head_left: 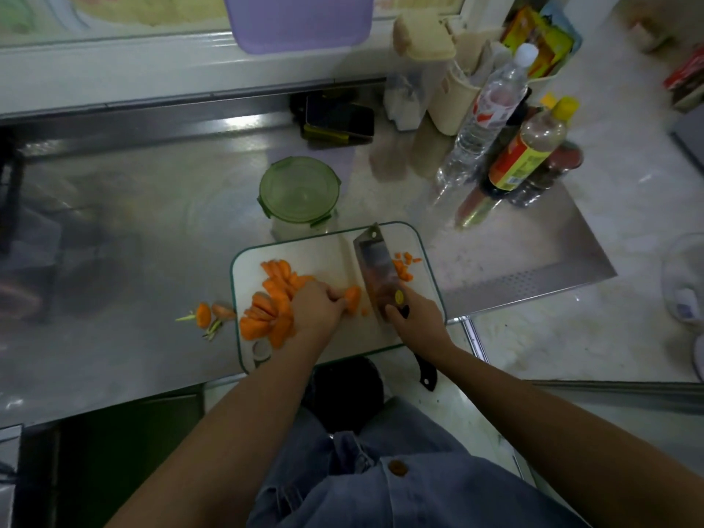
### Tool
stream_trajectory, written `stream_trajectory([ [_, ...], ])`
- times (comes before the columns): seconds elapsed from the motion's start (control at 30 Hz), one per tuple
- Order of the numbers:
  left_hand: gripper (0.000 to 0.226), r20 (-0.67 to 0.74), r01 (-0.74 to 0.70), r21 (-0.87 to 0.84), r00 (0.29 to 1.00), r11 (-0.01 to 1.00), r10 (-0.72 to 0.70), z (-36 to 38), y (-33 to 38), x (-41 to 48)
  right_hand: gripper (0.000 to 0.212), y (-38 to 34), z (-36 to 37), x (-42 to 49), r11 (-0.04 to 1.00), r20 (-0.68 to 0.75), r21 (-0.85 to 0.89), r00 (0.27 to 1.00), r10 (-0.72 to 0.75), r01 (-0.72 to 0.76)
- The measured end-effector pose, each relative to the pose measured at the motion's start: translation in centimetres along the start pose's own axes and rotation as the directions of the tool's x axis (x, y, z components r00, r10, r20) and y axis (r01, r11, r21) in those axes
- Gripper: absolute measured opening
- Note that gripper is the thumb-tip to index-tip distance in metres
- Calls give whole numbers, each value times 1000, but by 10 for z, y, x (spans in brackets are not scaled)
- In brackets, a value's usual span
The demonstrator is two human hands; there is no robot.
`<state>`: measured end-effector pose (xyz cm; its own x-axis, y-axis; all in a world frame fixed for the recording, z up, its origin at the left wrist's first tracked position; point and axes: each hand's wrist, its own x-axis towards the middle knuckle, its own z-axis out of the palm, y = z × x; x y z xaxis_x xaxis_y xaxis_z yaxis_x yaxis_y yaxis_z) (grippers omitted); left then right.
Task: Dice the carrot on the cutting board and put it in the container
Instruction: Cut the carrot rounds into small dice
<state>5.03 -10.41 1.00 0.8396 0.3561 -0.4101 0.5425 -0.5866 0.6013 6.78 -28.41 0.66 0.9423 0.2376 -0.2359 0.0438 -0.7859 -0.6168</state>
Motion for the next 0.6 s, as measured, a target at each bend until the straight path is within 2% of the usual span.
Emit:
stream_trajectory([
  [0.1,23,19,34,29,999,999,-35,4,3,-1,40,4,-2,0,999,28,-39,999,-26,27],
  [0.2,24,29,63,33,998,997,-64,7,3,0,37,4,-1,1,995,57,-91,998,-38,43],
  [0.3,23,19,99,-39,995,994,-98,13,2,-1,35,3,2,1,991,81,-118,996,-48,57],
  [0.43,24,32,108,9,994,994,-108,19,4,0,32,1,3,3,990,95,-119,994,-60,71],
  [0.6,24,-71,72,10,995,997,-71,33,12,1,38,4,0,4,989,127,-125,990,-57,73],
])
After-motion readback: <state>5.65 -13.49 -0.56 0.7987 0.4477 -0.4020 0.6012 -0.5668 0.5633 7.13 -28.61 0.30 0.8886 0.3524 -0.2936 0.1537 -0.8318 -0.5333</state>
